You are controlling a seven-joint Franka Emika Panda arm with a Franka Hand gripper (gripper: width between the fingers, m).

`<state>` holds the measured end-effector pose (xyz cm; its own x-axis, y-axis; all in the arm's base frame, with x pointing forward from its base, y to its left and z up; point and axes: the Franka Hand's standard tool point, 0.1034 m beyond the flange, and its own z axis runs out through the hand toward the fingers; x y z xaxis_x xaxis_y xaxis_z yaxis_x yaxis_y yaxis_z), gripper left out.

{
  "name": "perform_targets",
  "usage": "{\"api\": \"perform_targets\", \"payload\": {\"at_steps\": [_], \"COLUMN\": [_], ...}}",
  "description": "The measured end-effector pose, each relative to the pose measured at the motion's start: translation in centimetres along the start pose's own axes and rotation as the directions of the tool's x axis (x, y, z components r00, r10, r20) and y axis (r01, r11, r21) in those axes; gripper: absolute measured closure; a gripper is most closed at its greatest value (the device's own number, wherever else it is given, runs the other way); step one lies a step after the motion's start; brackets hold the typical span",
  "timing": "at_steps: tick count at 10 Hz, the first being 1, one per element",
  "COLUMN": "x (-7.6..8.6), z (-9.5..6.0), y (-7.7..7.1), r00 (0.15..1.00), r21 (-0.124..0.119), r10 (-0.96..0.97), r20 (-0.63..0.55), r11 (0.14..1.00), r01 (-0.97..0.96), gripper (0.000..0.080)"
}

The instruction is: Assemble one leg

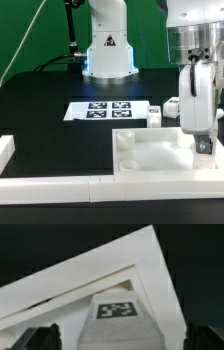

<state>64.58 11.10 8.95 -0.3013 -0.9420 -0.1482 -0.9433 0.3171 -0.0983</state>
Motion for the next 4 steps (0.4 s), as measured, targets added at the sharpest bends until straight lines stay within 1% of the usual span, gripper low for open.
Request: {"api": "perform_targets", "payload": {"at_steps": [1, 2, 4], "x": [-0.4, -0.47, -0.38], "z": [-1.56, -2.34, -1.81], "y": [-0.46, -1.15, -0.91], "r00": [1.0, 1.0, 1.0], "r21": [0.014, 0.029, 0.024], "r10": [-0.005, -0.006, -0.008], "r20": [0.017, 0.026, 0.02], "r11": [1.0, 1.0, 1.0], "r01": [0.005, 0.005, 0.007], "gripper": [0.0152, 0.0152, 0.0151]}}
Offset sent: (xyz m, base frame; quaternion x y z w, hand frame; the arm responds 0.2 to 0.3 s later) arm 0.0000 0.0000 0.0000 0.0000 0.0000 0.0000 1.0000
